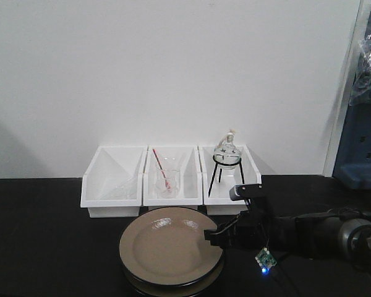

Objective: Arrange circular plates on left workspace
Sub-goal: 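Lower the plate onto the first plate, open the right gripper, withdraw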

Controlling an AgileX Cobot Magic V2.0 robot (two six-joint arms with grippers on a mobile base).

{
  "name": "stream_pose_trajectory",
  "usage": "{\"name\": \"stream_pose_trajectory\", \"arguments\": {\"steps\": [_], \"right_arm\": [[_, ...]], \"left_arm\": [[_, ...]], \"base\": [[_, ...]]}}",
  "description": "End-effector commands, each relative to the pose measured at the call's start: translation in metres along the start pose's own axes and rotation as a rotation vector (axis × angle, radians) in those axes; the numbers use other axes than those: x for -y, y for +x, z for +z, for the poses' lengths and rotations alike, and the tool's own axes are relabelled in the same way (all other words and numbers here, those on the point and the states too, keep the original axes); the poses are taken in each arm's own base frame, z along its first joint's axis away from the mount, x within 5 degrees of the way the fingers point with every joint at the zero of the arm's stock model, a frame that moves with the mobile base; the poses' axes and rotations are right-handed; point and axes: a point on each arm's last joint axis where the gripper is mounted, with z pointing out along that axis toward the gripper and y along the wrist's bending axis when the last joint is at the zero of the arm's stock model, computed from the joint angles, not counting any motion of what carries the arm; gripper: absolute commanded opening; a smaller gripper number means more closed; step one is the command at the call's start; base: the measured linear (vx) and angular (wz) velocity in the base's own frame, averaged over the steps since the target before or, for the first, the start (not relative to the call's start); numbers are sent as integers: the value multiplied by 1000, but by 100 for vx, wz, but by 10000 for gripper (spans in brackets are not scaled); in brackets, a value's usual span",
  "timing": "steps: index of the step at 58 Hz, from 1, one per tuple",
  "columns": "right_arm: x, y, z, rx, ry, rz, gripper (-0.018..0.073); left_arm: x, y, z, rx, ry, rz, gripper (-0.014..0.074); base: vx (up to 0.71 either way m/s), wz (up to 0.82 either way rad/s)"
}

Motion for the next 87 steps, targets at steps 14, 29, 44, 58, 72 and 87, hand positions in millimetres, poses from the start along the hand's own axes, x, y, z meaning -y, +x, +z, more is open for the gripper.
{"name": "stream_pose_trajectory", "arguments": {"steps": [14, 29, 44, 58, 72, 87], "right_arm": [[-28, -78, -79, 206, 83, -117, 321], [-73, -106, -178, 154, 93, -199, -13], [-97, -89, -281, -57, 320, -128, -5], [-121, -59, -358, 3, 439, -133, -5], [-132, 0, -389, 262, 478, -216, -4], [-130, 67, -385, 456, 476, -265, -4]], "left_arm": [[8, -6, -6, 25, 29, 0, 0], [4, 13, -8, -179, -30, -168, 0], [-23, 30, -18, -348, -364, -197, 0], [-36, 16, -22, -168, -531, -209, 0], [-3, -11, -50, 238, -430, -148, 0], [48, -10, -104, 527, -408, 187, 0]], "base": [[0, 0], [0, 0], [0, 0], [0, 0], [0, 0], [0, 0]]}}
